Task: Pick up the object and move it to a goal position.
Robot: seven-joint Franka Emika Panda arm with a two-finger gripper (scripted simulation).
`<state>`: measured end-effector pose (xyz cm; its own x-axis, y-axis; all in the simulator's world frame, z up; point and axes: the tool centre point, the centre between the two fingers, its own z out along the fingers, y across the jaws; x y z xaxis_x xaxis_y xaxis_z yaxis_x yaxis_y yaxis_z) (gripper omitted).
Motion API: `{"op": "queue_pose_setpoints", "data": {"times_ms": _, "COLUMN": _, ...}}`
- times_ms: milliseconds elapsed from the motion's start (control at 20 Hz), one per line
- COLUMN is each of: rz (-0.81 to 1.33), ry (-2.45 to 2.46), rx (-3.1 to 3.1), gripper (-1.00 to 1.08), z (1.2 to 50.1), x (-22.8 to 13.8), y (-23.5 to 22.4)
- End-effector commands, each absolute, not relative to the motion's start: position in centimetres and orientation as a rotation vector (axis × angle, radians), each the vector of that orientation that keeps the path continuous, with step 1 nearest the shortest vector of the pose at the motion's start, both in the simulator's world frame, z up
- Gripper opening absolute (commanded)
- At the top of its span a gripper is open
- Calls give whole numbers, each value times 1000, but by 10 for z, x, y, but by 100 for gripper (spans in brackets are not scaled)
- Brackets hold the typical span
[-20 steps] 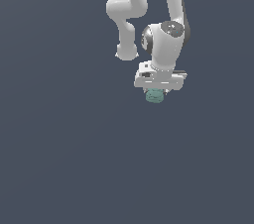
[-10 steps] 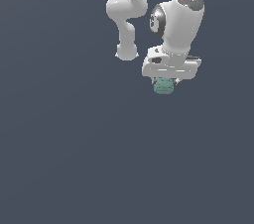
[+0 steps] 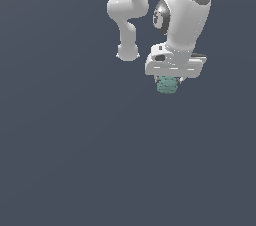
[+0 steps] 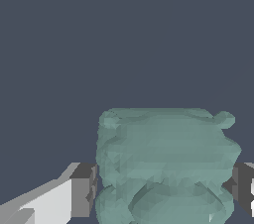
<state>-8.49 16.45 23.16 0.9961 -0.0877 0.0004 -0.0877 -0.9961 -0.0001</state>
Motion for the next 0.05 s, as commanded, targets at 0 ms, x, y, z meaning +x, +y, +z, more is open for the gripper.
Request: {"op": "queue_pose_setpoints", "data": {"times_ms": 0, "rz": 0, "ry": 138, "rx": -3139, "gripper": -100, "z": 230, "x": -85, "y": 164}}
